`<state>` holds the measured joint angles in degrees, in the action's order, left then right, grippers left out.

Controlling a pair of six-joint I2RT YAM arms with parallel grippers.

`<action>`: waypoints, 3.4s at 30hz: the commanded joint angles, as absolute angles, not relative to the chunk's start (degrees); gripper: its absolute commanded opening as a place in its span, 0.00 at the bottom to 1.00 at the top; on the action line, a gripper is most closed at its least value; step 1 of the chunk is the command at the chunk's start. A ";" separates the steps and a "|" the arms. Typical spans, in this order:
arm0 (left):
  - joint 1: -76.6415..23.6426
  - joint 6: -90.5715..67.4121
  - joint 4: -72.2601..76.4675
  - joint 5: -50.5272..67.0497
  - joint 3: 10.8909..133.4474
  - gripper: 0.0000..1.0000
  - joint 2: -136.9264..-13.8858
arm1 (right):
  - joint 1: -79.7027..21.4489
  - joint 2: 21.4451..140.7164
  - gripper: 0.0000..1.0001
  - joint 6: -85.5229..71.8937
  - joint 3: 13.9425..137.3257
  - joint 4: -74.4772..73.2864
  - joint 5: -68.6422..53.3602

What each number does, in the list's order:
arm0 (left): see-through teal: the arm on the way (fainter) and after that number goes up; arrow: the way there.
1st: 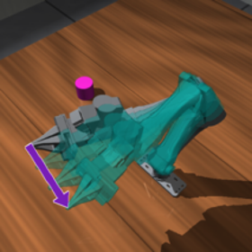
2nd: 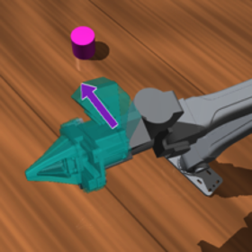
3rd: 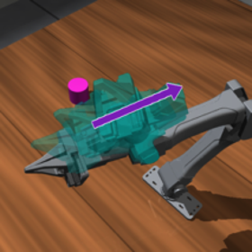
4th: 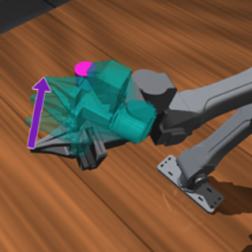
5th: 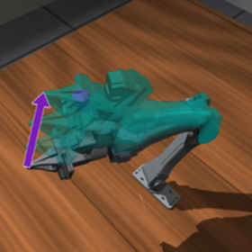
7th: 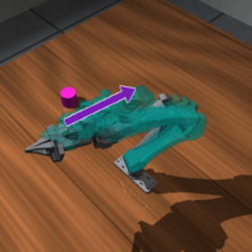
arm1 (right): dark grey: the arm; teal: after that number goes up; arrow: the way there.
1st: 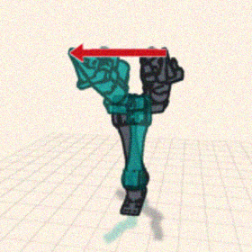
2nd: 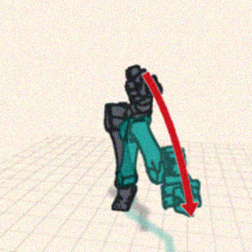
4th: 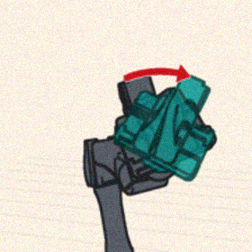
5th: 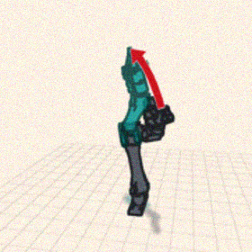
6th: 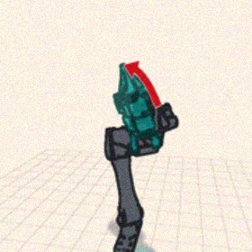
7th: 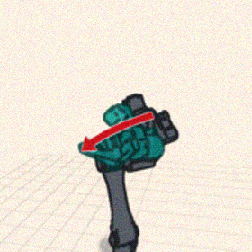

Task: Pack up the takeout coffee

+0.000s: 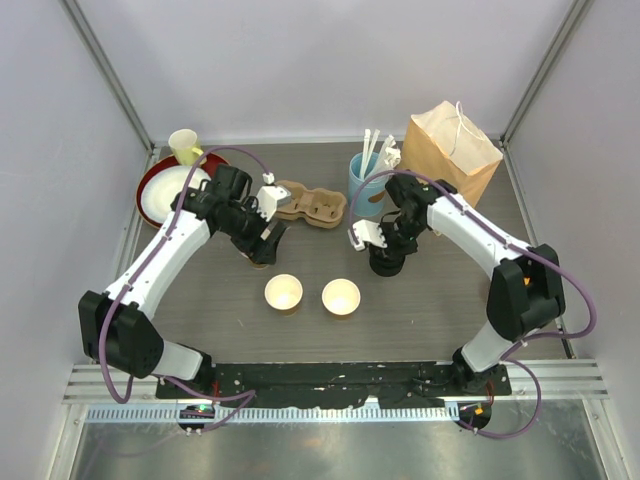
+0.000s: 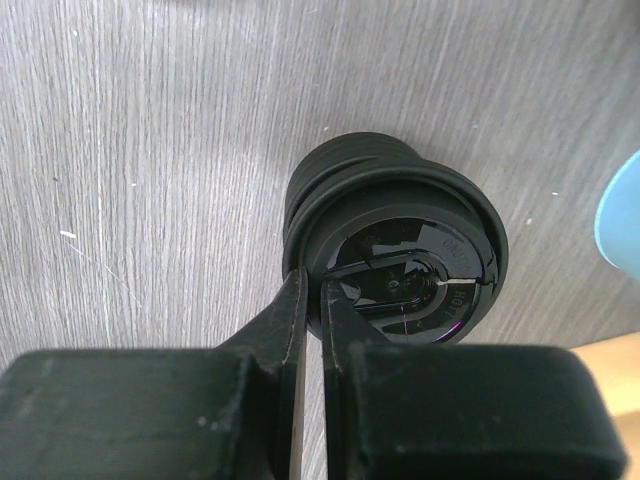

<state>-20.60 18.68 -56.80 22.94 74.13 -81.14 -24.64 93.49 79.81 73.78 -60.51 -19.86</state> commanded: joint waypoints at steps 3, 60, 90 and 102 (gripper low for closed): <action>-19.69 18.37 -56.78 21.89 76.64 0.76 -79.98 | -26.71 85.53 0.01 72.00 78.22 -60.12 -23.55; 3.52 16.17 -60.91 21.09 75.41 0.76 -75.59 | -67.94 113.82 0.01 28.03 107.84 -58.89 -10.28; 3.60 16.79 -61.26 21.18 75.32 0.76 -75.41 | -66.80 116.37 0.01 31.11 109.95 -59.68 -12.66; 3.52 17.23 -61.35 21.01 75.50 0.76 -75.41 | -65.83 116.90 0.01 31.03 109.07 -60.38 -14.15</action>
<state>3.29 16.71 -61.17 20.95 74.96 -76.09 -66.13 116.71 30.30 108.18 -60.10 -12.14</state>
